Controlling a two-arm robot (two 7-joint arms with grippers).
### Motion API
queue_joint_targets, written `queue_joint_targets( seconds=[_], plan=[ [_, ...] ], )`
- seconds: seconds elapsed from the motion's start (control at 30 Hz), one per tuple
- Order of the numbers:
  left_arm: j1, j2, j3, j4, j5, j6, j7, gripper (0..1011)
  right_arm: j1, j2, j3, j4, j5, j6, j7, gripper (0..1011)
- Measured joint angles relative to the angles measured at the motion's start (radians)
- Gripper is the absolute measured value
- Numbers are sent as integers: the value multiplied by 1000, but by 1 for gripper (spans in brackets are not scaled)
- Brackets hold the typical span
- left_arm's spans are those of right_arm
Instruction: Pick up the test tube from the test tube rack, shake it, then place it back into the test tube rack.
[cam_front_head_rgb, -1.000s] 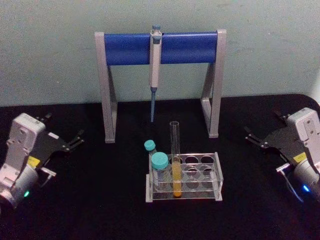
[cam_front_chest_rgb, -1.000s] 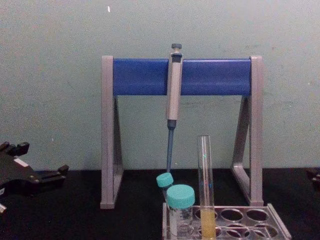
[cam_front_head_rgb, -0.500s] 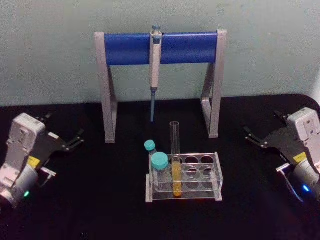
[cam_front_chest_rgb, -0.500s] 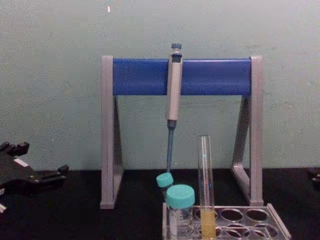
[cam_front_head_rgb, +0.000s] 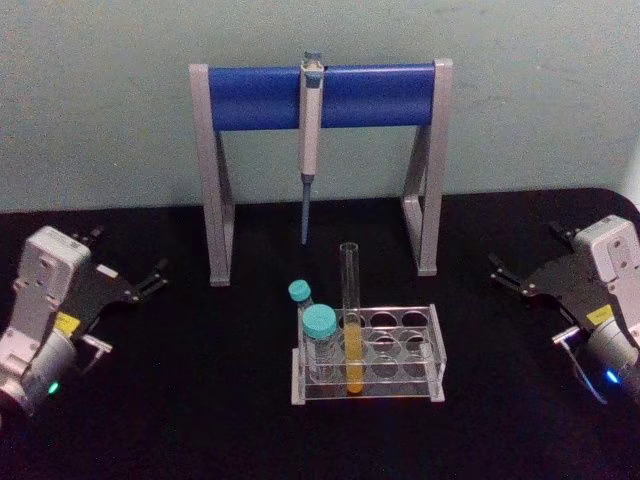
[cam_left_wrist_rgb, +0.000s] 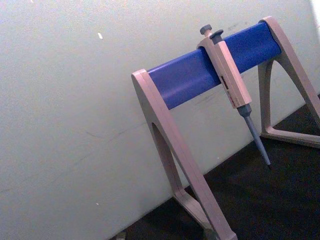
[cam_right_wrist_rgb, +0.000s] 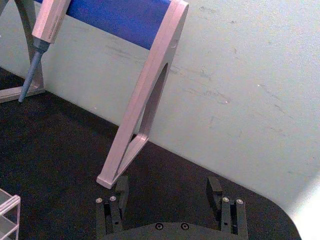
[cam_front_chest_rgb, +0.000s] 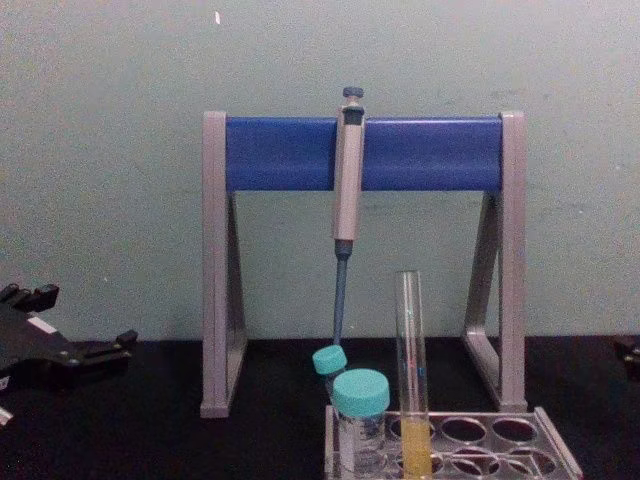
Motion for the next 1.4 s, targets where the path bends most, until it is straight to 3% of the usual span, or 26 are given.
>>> queue_joint_targets(
  seconds=[0.7, 0.9, 1.1, 1.23, 1.4],
  plan=[
    [0, 0, 0, 0, 0, 0, 0, 1001, 0, 0, 0, 0, 0, 0, 0, 1000],
    [0, 0, 0, 0, 0, 0, 0, 1001, -13, -3, 15, -10, 4, 4, 15, 1000],
    [0, 0, 0, 0, 0, 0, 0, 1001, -59, 17, 45, -68, 47, 20, 66, 1000],
    [0, 0, 0, 0, 0, 0, 0, 1001, -96, 34, 64, -113, 99, 42, 122, 1000],
    [0, 0, 0, 0, 0, 0, 0, 1001, -159, 58, 96, -193, 208, 87, 228, 1000]
  ],
)
